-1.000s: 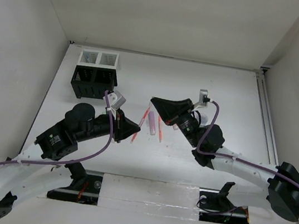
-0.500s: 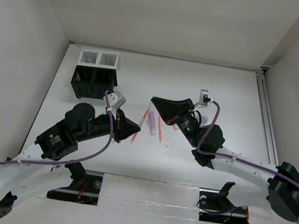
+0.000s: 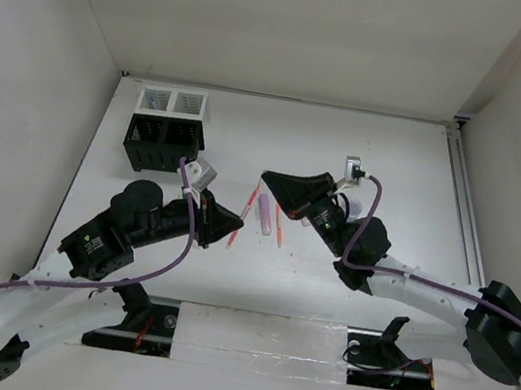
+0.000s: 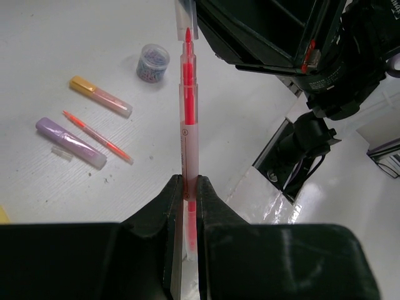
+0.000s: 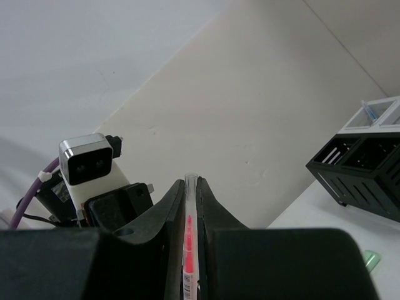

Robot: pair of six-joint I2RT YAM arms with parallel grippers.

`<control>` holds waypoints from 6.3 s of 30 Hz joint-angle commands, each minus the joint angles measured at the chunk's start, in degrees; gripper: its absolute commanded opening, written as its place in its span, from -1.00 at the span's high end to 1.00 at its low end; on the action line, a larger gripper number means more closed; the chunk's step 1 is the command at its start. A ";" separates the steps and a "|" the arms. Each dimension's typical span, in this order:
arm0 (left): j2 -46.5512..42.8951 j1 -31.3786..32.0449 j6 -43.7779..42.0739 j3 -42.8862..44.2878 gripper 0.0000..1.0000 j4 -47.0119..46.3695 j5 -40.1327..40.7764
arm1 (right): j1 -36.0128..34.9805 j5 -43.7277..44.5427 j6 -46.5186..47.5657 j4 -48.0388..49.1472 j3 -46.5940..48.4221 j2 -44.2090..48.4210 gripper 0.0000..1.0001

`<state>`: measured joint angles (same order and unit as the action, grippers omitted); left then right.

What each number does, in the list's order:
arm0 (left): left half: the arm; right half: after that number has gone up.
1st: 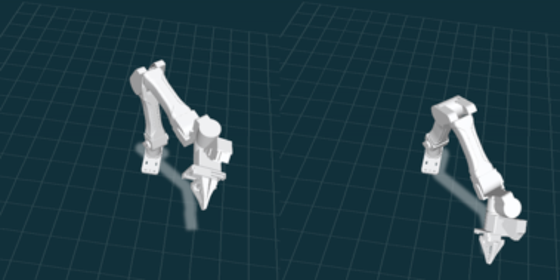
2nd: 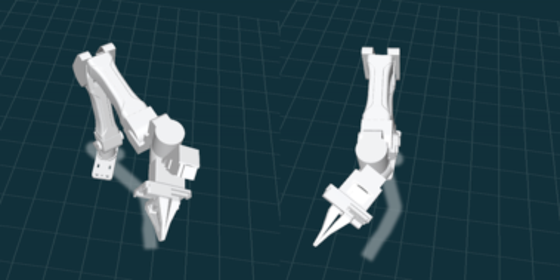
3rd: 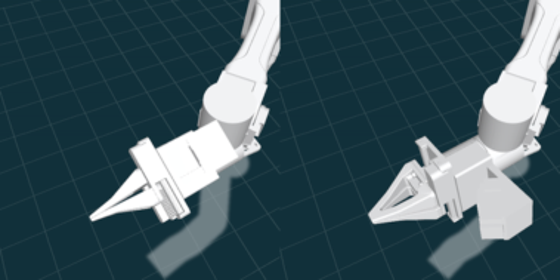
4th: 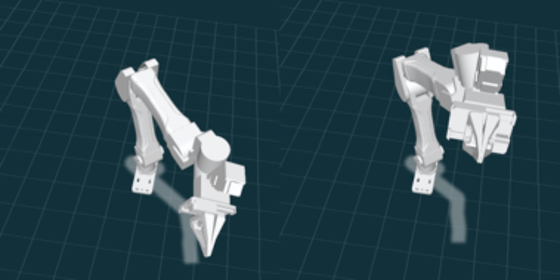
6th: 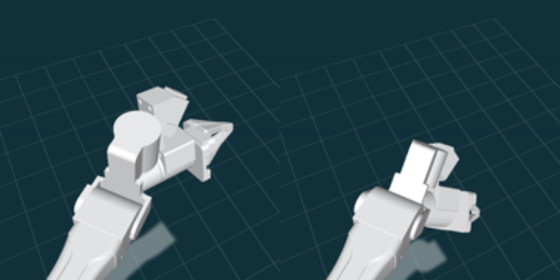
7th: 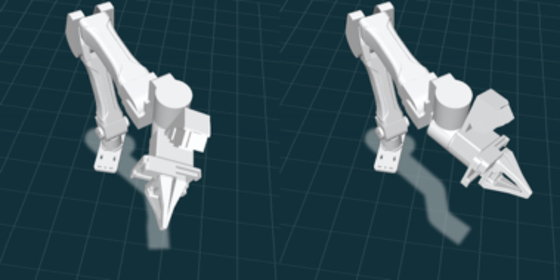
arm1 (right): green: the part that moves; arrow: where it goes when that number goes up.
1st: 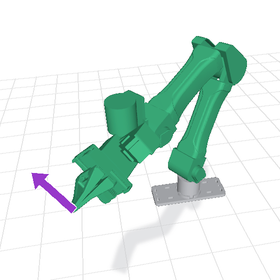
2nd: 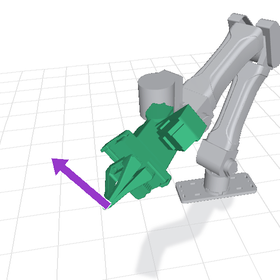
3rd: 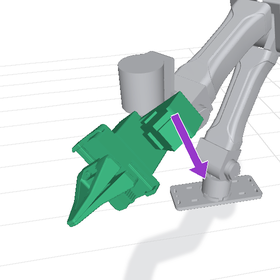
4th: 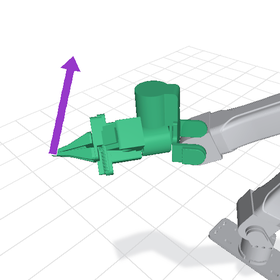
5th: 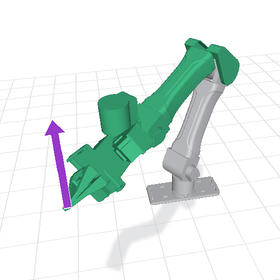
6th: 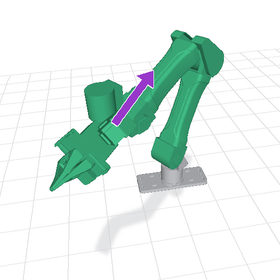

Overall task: Sort the stationery into containers
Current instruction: Close the pen cap on the pen, then place the pen in the storage box.

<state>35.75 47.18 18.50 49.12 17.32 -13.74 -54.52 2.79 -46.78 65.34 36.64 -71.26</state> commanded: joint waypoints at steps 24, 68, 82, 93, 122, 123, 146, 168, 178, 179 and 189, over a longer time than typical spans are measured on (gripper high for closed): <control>1.34 -2.18 4.00 1.59 1.00 -6.59 5.04 | -4.54 0.03 -5.25 13.40 -0.78 -6.69 1.00; 4.68 -2.18 -6.81 5.90 1.00 -4.49 1.52 | -2.78 -9.03 16.73 -36.51 7.57 -0.10 1.00; 4.16 -2.18 -7.33 5.90 1.00 -5.02 2.57 | -2.78 -10.17 18.75 -39.32 7.57 -1.33 1.00; 4.16 -2.18 -7.87 5.90 1.00 -3.87 3.19 | -2.26 -11.22 23.58 -44.24 8.62 -1.86 1.00; 6.26 -2.18 -8.39 6.42 1.00 -2.82 3.28 | -2.26 -14.48 31.84 -56.02 11.26 -2.48 0.97; 6.26 -2.18 -8.39 6.42 1.00 -2.82 3.28 | -2.26 -14.48 31.84 -56.02 11.26 -2.48 0.97; 5.74 -2.18 -8.39 6.42 1.00 -2.82 2.75 | -2.26 -16.76 31.84 -56.02 12.31 -1.51 0.62; 5.12 -2.18 -7.87 5.37 1.00 -3.35 3.89 | -1.21 -17.29 31.32 -54.44 12.31 3.59 0.16; 5.12 -2.18 -7.34 5.37 1.00 -3.87 3.89 | 0.55 -19.57 30.26 -52.42 11.26 5.26 0.04; 5.12 -2.18 -6.82 5.37 1.00 -3.87 4.59 | 0.56 -20.10 30.26 -52.42 10.74 5.26 0.04; 5.12 -2.18 -3.66 5.98 1.00 -3.87 14.60 | 3.80 -20.10 30.26 -52.42 7.48 9.64 0.01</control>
<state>41.58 45.25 12.58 52.16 16.05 -3.97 -52.07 -16.53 -16.47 10.96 45.17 -64.93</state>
